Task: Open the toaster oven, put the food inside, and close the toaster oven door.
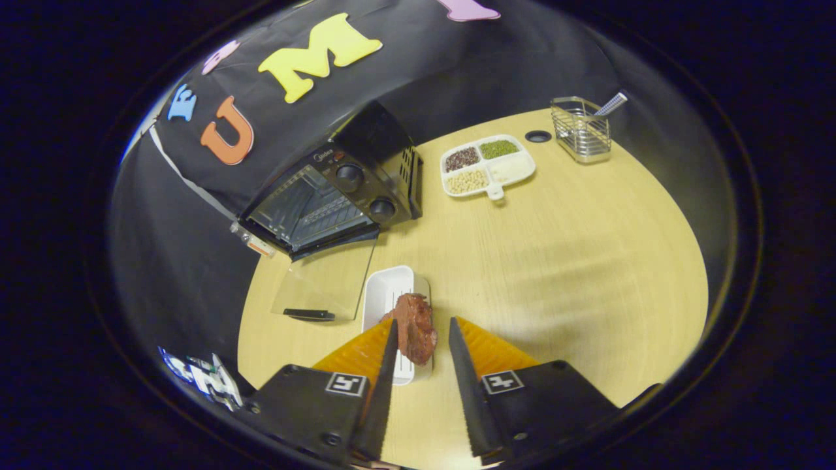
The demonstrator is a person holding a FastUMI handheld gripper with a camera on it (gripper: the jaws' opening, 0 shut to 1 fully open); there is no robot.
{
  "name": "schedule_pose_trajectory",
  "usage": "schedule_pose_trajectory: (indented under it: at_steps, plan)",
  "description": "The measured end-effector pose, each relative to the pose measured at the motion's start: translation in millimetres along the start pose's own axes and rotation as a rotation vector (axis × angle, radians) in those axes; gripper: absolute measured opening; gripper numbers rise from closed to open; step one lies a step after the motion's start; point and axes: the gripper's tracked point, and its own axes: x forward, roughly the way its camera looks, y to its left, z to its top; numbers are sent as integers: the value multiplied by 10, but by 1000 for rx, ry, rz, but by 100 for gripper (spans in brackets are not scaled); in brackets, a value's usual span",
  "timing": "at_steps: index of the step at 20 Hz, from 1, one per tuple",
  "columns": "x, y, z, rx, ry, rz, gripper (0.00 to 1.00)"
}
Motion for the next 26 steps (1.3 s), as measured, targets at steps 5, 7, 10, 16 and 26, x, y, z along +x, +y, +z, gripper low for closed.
schedule_pose_trajectory:
  at_steps: [5,7,10,16,26]
  plan:
    - [-89,152,-96,10,-5,38,10]
    - [-167,206,-72,-22,-30,8,10]
    - [-303,290,-64,-102,-58,-59,10]
    - [-569,758,-1,-331,-157,-162,10]
    - [-427,1884,-22,-626,-292,-227,10]
